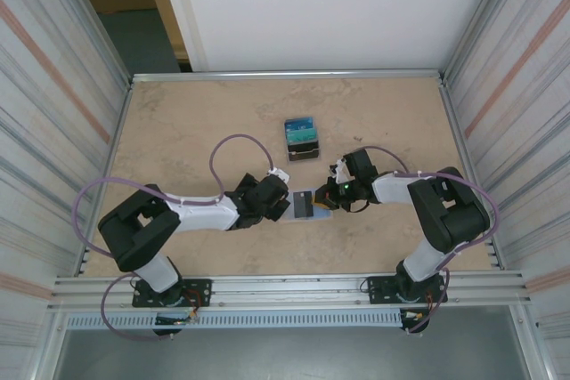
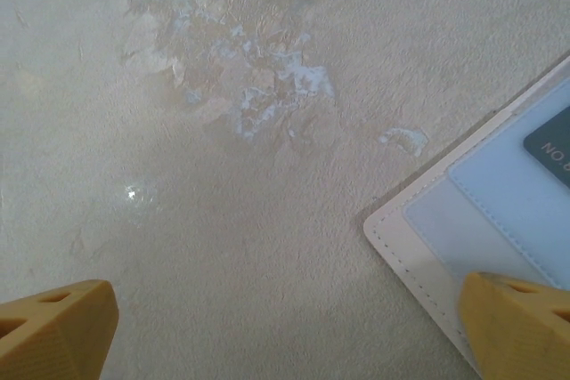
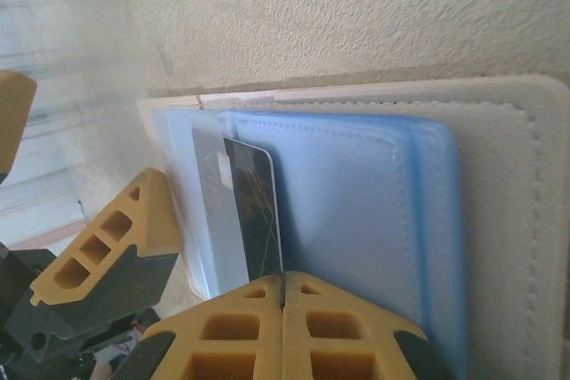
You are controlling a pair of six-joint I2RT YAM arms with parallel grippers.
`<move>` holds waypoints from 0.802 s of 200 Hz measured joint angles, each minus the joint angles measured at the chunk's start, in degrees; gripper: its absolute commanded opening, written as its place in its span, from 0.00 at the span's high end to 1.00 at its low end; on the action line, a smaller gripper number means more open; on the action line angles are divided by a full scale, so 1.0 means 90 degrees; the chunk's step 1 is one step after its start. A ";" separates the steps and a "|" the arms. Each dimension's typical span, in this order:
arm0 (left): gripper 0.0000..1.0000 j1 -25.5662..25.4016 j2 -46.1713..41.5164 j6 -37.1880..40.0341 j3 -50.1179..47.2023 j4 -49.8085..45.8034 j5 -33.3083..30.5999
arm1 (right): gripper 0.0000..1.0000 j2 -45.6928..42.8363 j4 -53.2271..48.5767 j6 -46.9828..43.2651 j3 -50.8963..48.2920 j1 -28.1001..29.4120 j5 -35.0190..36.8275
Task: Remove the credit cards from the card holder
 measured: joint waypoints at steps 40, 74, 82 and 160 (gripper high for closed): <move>0.01 0.0000 -0.0185 0.0180 0.0187 0.0029 0.0119 | 1.00 -0.0002 -0.0053 -0.0007 0.0036 0.0000 0.0039; 0.01 -0.0053 -0.0155 0.0522 0.0391 0.0221 0.0330 | 1.00 -0.0002 -0.0087 -0.0007 0.0053 0.0000 0.0041; 0.01 -0.0100 -0.0100 0.0627 0.0447 0.0279 0.0350 | 1.00 -0.0002 -0.0102 -0.0007 0.0070 0.0000 0.0044; 0.01 -0.0296 0.0673 0.1197 0.0831 0.0313 0.0420 | 1.00 -0.0002 -0.0170 -0.0010 0.0112 0.0000 0.0061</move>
